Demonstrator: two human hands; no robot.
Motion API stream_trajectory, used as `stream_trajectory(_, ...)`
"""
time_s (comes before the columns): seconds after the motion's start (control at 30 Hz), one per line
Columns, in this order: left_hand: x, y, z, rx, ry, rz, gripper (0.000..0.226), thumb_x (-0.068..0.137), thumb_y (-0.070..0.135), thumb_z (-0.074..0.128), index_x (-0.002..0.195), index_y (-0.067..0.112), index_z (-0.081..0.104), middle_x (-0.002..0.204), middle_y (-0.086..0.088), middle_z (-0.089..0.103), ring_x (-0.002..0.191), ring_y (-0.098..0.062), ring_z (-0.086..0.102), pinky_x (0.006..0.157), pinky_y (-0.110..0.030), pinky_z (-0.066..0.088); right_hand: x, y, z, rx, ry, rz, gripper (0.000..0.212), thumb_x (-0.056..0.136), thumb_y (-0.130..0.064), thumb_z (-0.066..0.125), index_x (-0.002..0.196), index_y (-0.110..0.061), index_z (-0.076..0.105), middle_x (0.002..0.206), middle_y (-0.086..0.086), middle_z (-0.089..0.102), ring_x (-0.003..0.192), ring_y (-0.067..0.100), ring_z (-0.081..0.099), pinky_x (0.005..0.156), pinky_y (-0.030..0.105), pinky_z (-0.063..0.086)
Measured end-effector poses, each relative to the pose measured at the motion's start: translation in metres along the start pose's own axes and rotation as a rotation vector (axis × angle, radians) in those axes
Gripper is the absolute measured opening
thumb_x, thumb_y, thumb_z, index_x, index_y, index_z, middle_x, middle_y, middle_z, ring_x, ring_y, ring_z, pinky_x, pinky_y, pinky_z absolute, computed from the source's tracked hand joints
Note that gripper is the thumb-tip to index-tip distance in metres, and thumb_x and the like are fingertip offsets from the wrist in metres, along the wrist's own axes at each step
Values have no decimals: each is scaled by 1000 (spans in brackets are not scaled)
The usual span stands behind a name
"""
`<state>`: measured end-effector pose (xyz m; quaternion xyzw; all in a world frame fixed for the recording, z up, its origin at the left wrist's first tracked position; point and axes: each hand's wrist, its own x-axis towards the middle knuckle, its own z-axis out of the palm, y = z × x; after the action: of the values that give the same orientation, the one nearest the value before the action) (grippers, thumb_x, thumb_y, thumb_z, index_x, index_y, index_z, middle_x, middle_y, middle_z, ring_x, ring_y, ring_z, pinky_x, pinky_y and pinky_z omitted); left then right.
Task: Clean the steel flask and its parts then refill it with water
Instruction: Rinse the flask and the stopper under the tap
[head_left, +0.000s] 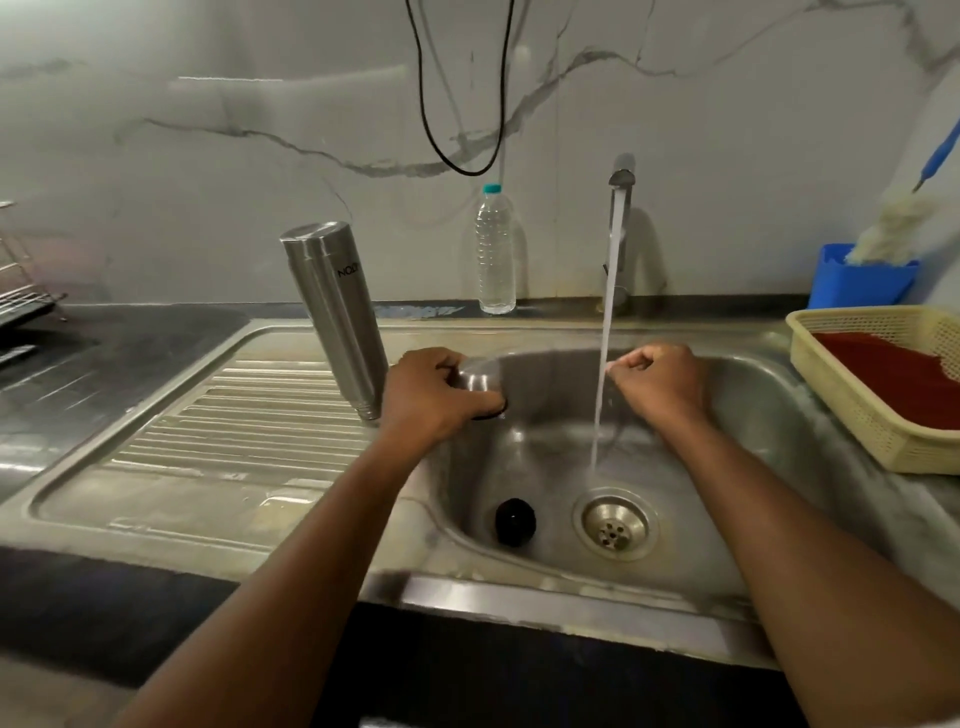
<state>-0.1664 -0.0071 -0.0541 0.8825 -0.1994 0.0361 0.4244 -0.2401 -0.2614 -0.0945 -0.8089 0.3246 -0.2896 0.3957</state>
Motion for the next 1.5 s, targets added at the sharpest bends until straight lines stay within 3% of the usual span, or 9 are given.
stream_trajectory(0.13, -26, -30, -40, -51, 112, -93, 42, 52, 32, 99, 87, 25, 76, 79, 3, 77, 79, -21, 76, 76, -45, 66, -4, -3, 3, -12, -32, -5, 13, 86, -22, 80, 74, -22, 76, 71, -6, 73, 68, 19, 71, 69, 37, 63)
stream_trajectory(0.33, -44, -60, -72, 20, 208, -172, 44, 46, 41, 93, 85, 27, 78, 74, 11, 76, 73, -11, 74, 74, -45, 65, -5, -2, 3, -12, -53, 3, 12, 86, -26, 83, 77, -21, 77, 73, -1, 74, 69, 26, 72, 70, 35, 60)
stream_trajectory(0.63, -42, -72, -77, 83, 194, -214, 49, 53, 36, 96, 97, 25, 78, 86, 9, 78, 81, -12, 73, 77, -39, 63, -5, 1, 2, -17, -97, -19, 9, 87, -23, 83, 80, -21, 77, 78, 1, 74, 78, 23, 72, 78, 52, 65)
stream_trajectory(0.77, -48, -53, -75, 281, 261, -115, 81, 62, 42, 96, 134, 20, 66, 123, 1, 72, 112, -21, 67, 93, -39, 55, -6, 2, 0, -20, -107, -21, 12, 87, -22, 83, 77, -22, 76, 77, 1, 74, 78, 22, 73, 78, 51, 65)
stream_trajectory(0.87, -55, -24, -54, 356, 281, 88, 69, 70, 43, 91, 131, 24, 65, 120, 1, 67, 108, -21, 62, 90, -41, 55, -6, 2, 1, -19, -126, -4, 11, 88, -20, 82, 79, -18, 76, 76, 2, 74, 78, 22, 73, 79, 50, 65)
stream_trajectory(1.0, -41, 5, -5, 459, -52, 202, 56, 73, 45, 88, 123, 30, 68, 114, 7, 70, 103, -16, 65, 86, -37, 56, -4, 1, 2, -24, -126, 21, 12, 87, -22, 82, 78, -19, 76, 76, 1, 74, 78, 21, 73, 78, 49, 65)
stream_trajectory(1.23, 1, 11, 83, 837, -744, 169, 75, 68, 37, 97, 131, 16, 64, 129, -6, 62, 110, -26, 64, 95, -41, 57, -1, 3, 4, -18, -116, 60, 15, 86, -26, 83, 74, -21, 75, 74, 0, 74, 76, 21, 74, 76, 50, 65)
stream_trajectory(1.4, 12, 1, 108, 912, -905, 118, 45, 64, 35, 101, 72, 13, 62, 79, -2, 64, 69, -19, 61, 74, -34, 56, -1, 2, 4, -25, -116, 93, 20, 84, -28, 84, 69, -20, 74, 66, -1, 73, 64, 22, 75, 68, 50, 66)
stream_trajectory(1.5, 14, -8, 115, 912, -925, 116, 38, 63, 31, 101, 68, 14, 67, 67, -1, 66, 59, -15, 64, 71, -34, 62, 0, 2, 4, -35, -115, 108, 19, 84, -29, 85, 70, -21, 74, 67, -1, 74, 64, 22, 75, 67, 50, 66)
